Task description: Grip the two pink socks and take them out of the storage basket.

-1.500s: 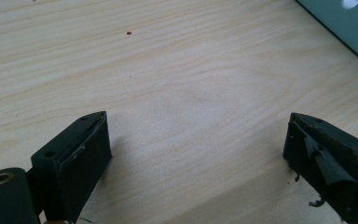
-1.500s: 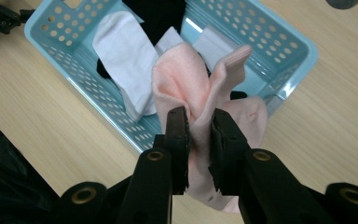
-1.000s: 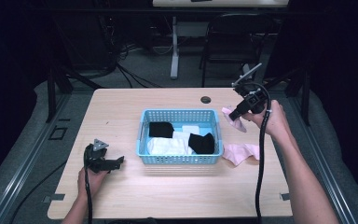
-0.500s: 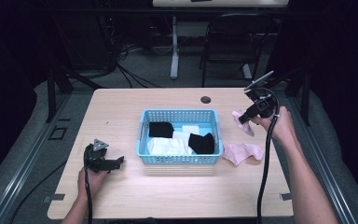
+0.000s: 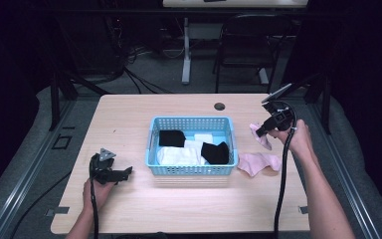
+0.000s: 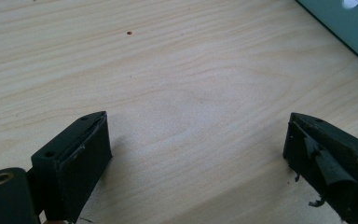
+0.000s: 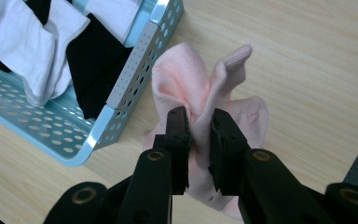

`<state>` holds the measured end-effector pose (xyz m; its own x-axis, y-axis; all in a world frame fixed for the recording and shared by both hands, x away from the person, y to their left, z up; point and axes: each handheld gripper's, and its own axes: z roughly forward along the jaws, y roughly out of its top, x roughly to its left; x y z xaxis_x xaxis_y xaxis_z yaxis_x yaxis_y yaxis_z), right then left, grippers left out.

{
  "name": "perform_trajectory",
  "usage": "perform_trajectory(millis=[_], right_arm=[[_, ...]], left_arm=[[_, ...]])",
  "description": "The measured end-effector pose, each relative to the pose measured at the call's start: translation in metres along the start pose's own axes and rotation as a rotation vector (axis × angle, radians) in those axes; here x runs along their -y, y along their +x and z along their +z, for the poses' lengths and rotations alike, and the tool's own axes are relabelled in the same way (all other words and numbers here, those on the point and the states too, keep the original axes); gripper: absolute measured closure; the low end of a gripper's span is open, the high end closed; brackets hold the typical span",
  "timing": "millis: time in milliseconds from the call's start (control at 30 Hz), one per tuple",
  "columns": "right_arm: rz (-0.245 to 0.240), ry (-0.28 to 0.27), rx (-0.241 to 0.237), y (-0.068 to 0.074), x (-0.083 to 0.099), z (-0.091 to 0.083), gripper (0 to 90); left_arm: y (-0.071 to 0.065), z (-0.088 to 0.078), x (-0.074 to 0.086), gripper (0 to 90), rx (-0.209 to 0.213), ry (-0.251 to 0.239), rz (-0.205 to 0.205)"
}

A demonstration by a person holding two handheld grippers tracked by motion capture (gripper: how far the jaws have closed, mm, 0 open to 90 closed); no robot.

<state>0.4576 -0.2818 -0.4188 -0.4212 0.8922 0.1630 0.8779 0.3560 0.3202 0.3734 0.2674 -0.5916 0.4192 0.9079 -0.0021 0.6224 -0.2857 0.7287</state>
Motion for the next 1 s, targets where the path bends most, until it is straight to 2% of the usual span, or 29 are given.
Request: perform_trajectory(millis=[167,233,300,467,767,867,900,967,1000], right_arm=[[0.010,0.011,0.000,-0.001,0.001,0.017,78.7],[0.005,0.032,0.001,-0.003,0.002,0.024,78.7],[0.019,0.019,0.005,-0.003,0.003,0.029,78.7],[0.042,0.033,0.001,-0.009,0.007,0.050,78.7],[0.081,0.021,-0.003,-0.015,0.010,0.074,78.4],[0.087,0.019,-0.015,-0.018,0.010,0.079,78.4],[0.099,0.004,-0.004,-0.016,0.010,0.081,78.3],[0.086,0.022,-0.005,-0.017,0.008,0.081,78.2],[0.099,0.006,0.000,-0.015,0.009,0.083,78.2]], left_arm=[[0.000,0.000,0.000,7.3,0.000,0.003,0.003],[0.000,0.000,0.000,7.3,0.000,0.003,0.003],[0.000,0.000,0.000,7.3,0.001,0.001,0.000],[0.000,0.000,0.000,7.3,0.000,0.001,0.001],[0.000,0.000,0.000,7.3,0.001,0.001,0.001],[0.000,0.000,0.000,7.3,0.001,0.001,0.000],[0.000,0.000,0.000,7.3,0.001,0.001,0.000],[0.000,0.000,0.000,7.3,0.000,0.001,0.001],[0.000,0.000,0.000,7.3,0.001,0.001,0.000]])
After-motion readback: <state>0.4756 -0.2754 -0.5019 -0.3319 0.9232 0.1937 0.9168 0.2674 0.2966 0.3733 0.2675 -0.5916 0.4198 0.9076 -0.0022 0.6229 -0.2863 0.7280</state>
